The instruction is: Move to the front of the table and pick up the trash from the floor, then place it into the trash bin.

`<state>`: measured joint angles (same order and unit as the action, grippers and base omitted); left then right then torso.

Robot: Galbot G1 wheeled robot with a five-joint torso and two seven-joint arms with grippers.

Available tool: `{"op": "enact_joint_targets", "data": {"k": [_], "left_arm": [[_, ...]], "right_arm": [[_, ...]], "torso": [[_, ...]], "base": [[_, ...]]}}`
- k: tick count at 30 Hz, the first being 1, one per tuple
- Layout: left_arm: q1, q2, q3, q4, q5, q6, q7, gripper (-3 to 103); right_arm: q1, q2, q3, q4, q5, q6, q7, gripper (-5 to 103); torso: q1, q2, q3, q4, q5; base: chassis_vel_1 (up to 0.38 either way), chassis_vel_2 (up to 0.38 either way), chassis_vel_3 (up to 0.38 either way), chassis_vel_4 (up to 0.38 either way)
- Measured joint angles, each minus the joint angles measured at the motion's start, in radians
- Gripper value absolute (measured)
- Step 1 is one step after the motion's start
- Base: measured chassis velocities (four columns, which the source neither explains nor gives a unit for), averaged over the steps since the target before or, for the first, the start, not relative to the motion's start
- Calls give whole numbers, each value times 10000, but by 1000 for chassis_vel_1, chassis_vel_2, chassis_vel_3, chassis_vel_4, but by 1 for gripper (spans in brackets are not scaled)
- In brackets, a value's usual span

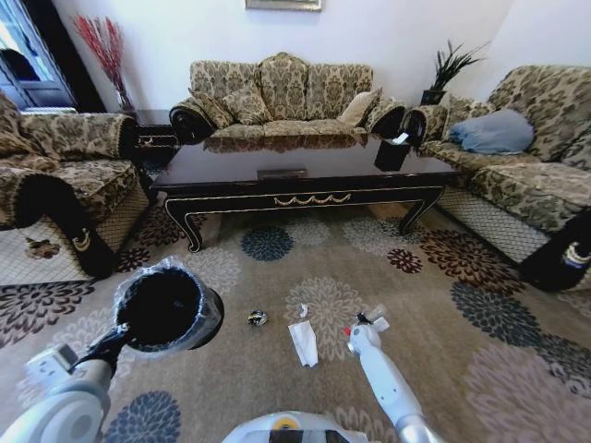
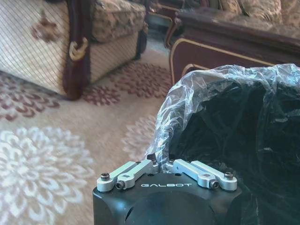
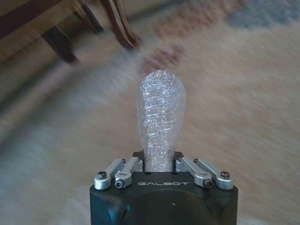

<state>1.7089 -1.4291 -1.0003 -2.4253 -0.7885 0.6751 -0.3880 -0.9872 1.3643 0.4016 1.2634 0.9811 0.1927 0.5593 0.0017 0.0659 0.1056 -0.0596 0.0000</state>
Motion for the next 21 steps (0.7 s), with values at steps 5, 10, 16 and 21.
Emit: {"op": "enact_joint_targets", "data": {"k": [5, 10, 16, 21], "left_arm": [[-87, -128, 691, 28, 47, -3, 0, 2], [-223, -151, 1420, 360, -41, -11, -26, 2], [-679, 88, 2292, 982, -401, 103, -115, 2], [-1098, 539, 2836, 1537, -553, 170, -174, 2]], "right_arm": [[-389, -174, -422, 1986, -16, 408, 218, 25], [-596, -348, -1010, 3540, -99, 650, 326, 25], [-585, -914, -1960, 4638, -258, 1246, -488, 25], [-127, -1767, -2640, 4802, -412, 1865, -1653, 25]], "torso": [[0, 0, 0, -1, 2], [0, 0, 0, 0, -1], [0, 0, 0, -3, -3], [0, 0, 1, 0, -1]], "base": [[0, 0, 0, 0], [0, 0, 0, 0], [0, 0, 0, 0], [0, 0, 0, 0]]}}
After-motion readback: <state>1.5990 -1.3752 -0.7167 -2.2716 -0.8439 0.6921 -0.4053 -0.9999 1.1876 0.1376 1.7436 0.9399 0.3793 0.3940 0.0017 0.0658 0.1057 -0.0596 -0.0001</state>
